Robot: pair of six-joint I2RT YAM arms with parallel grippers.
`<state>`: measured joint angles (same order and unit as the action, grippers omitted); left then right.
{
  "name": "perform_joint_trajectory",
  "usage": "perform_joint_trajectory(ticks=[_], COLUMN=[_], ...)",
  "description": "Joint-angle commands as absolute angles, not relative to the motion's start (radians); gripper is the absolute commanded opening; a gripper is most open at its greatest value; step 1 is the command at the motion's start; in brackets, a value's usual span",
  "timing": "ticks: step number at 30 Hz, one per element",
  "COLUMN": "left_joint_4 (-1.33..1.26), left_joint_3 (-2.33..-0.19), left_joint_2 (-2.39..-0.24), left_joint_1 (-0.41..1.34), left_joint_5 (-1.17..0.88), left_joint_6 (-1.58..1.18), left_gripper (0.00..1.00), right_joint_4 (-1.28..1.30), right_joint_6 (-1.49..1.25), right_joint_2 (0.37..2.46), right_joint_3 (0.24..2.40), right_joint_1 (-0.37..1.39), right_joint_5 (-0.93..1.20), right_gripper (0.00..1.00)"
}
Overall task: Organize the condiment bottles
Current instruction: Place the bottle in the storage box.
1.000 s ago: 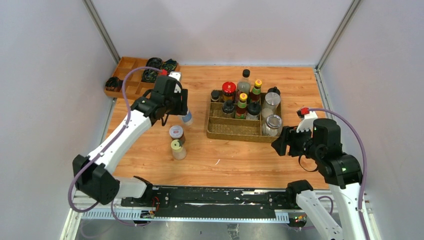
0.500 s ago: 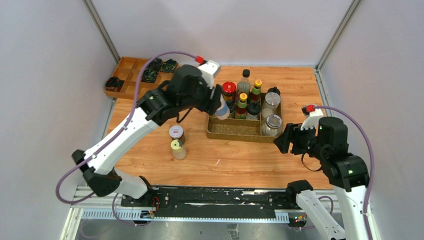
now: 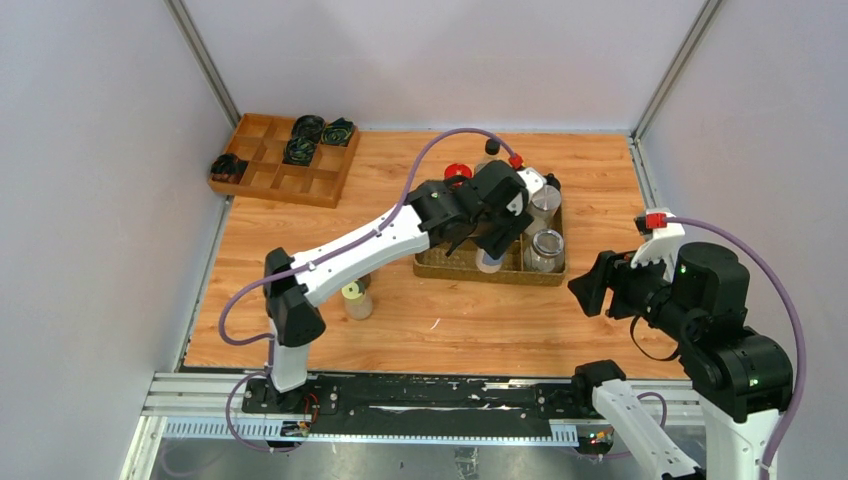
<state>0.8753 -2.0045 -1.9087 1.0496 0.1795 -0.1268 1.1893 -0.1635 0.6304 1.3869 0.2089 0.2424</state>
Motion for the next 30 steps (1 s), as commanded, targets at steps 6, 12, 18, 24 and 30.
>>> perform_joint_trajectory(ticks=[6, 12, 18, 24, 30], left_joint_4=[0.834, 0.771, 0.617, 0.495, 0.514], left_joint_3=[-2.213, -2.157, -1.996, -1.904, -1.95], left_joint_2=[-2.074, -2.134, -2.115, -2.103, -2.121], left_joint_1=[1.052, 1.051, 1.033, 1.028, 1.028], left_joint_5=[0.204, 0.221, 0.202, 0.125, 0.119], left_joint_6=[-0.093, -0.09, -0.12, -0.148, -0.155], left_gripper=[0.52, 0.52, 0.52, 0.52, 0.53], right_joint_4=[1.291, 1.306, 1.313, 1.309, 1.307], right_joint_6=[-0.124, -0.116, -0.113, -0.12, -0.125], right_joint_2=[0.59, 0.566, 0.547, 0.54, 0.541], right_joint_3=[1.373, 1.35, 1.324, 1.306, 1.307], right_joint_1=[0.221, 0.221, 0.221, 0.222, 0.221], right_joint_5=[0.225, 0.216, 0.213, 0.223, 0.229], right_gripper=[0.68, 0.68, 0.68, 0.68, 0.68])
